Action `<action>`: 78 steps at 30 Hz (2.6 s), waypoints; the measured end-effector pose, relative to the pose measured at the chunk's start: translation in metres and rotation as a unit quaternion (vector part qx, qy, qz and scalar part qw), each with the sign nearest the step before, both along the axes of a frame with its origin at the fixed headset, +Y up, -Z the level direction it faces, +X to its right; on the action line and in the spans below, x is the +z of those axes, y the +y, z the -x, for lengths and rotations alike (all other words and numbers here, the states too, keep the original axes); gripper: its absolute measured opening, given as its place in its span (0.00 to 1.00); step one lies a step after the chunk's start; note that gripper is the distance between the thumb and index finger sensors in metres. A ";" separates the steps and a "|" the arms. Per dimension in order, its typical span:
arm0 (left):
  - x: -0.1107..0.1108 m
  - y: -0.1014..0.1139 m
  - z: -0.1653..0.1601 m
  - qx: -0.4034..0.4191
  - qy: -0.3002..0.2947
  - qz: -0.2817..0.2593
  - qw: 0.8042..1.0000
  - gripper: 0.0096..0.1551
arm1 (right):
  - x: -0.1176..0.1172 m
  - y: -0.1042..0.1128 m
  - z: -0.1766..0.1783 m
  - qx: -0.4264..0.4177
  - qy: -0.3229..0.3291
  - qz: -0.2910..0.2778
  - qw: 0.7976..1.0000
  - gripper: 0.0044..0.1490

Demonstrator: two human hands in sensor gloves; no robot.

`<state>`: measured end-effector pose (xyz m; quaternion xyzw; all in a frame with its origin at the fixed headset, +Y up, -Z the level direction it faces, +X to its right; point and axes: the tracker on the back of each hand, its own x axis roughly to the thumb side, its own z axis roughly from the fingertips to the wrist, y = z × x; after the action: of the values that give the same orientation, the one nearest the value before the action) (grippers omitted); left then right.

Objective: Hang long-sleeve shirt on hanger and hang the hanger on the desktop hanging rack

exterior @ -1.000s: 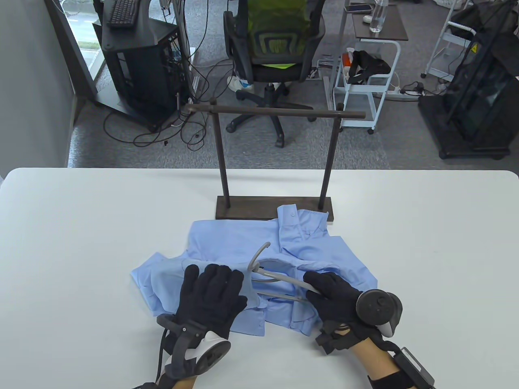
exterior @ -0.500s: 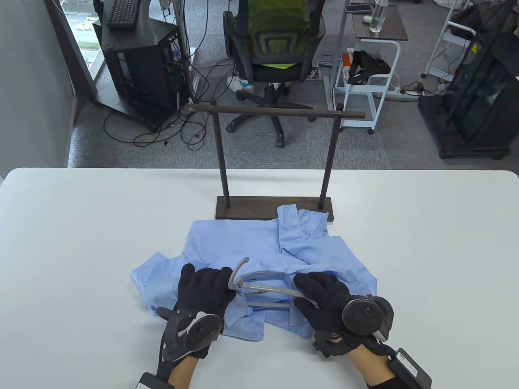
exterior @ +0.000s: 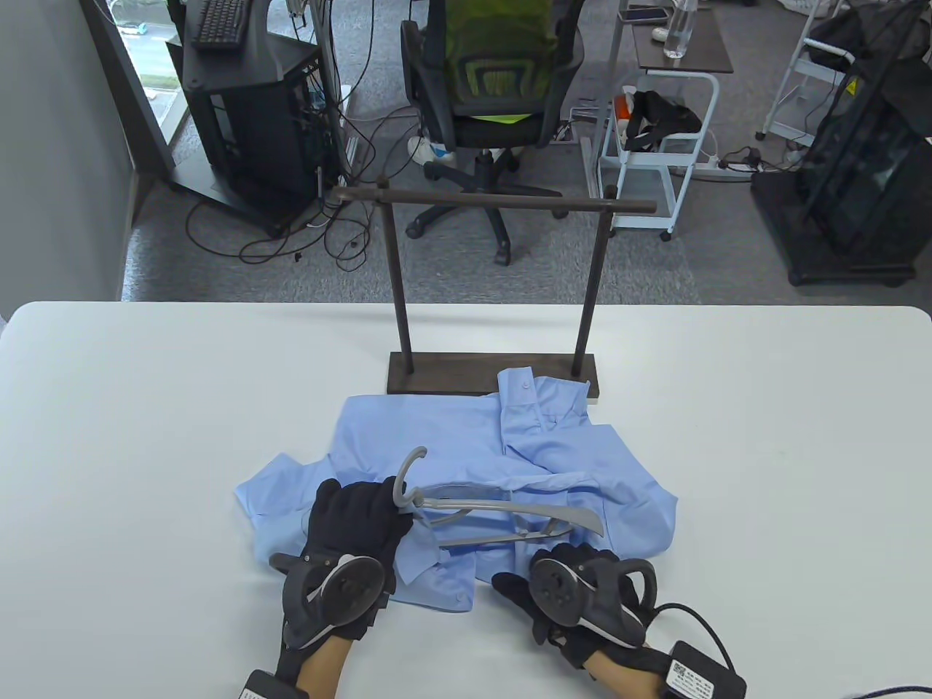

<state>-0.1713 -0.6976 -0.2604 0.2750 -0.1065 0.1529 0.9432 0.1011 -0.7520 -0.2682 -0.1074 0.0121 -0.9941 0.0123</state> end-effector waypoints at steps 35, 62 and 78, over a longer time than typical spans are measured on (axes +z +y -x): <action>-0.007 -0.006 0.009 0.025 0.022 0.016 0.999 0.36 | -0.017 0.051 -0.077 -0.436 0.101 -0.077 0.891 0.29; -0.006 -0.017 -0.019 0.053 -0.053 0.045 0.996 0.38 | 0.024 0.086 -0.047 -0.391 0.229 -0.231 0.861 0.27; -0.004 -0.014 -0.014 0.041 -0.061 0.038 0.997 0.43 | -0.020 0.044 -0.058 -0.340 0.143 -0.152 0.917 0.30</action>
<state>-0.1575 -0.7112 -0.2649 0.2337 -0.1467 0.2124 0.9374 0.1591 -0.7084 -0.2886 -0.2348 0.2000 -0.8985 -0.3123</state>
